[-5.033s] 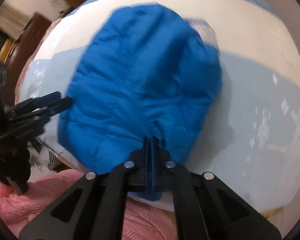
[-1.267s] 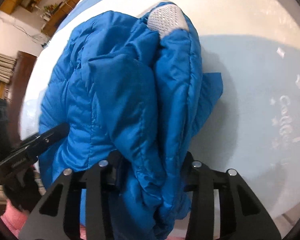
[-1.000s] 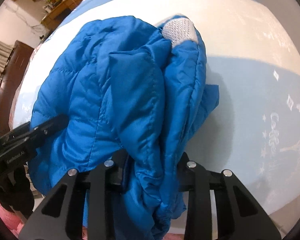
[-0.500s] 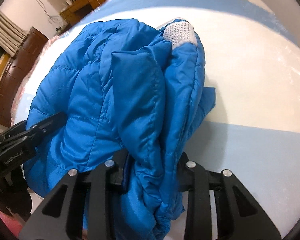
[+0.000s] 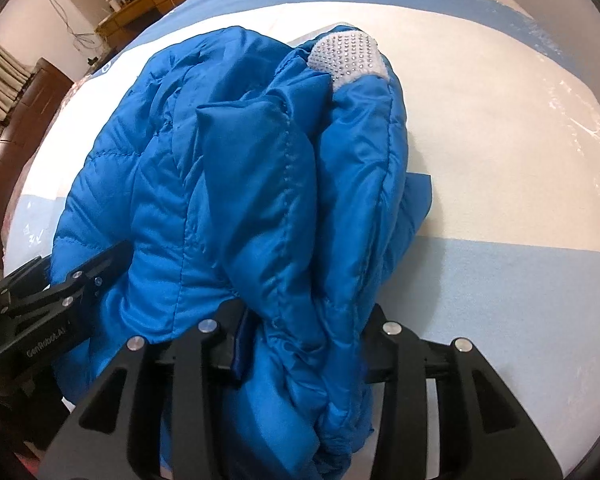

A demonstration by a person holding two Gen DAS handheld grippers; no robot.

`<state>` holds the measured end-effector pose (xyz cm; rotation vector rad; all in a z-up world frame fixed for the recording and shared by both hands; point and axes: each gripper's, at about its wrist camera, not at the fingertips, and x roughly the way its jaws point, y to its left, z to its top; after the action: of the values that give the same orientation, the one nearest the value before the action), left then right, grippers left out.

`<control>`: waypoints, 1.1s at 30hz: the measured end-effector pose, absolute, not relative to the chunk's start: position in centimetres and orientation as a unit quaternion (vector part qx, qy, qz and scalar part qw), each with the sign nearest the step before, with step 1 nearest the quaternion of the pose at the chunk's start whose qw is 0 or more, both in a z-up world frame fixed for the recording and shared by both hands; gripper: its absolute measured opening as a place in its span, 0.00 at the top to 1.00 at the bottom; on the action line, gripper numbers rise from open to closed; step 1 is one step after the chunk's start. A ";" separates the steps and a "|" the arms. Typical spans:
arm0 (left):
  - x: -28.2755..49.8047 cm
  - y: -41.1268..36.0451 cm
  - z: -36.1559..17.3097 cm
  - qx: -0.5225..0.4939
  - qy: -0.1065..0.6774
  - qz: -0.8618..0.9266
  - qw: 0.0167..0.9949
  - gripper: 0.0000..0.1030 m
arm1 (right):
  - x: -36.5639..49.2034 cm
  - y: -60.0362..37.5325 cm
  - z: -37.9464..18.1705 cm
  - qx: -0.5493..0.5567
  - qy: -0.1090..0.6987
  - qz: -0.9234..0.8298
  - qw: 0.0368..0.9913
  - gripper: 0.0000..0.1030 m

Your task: Fold large clothes

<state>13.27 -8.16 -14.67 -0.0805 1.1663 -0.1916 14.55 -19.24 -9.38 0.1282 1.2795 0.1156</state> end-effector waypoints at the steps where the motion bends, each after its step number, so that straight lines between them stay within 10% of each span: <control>1: 13.3 -8.3 -14.7 -0.040 0.549 -0.089 0.830 0.39 | 14.5 -19.0 -9.5 0.061 0.595 0.052 0.800 0.63; 12: 11.5 -6.1 -12.6 -0.056 0.559 -0.086 0.823 0.34 | 12.9 -19.3 -6.9 0.046 0.576 0.034 0.816 0.32; 33: 5.4 -5.2 -9.8 -0.002 0.532 -0.081 0.843 0.34 | 7.6 -21.2 -5.7 0.063 0.583 0.038 0.809 0.34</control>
<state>5.37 -5.18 -9.81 -0.0047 1.1229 -0.1720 7.59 -21.22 -5.72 0.1350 1.2453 0.0816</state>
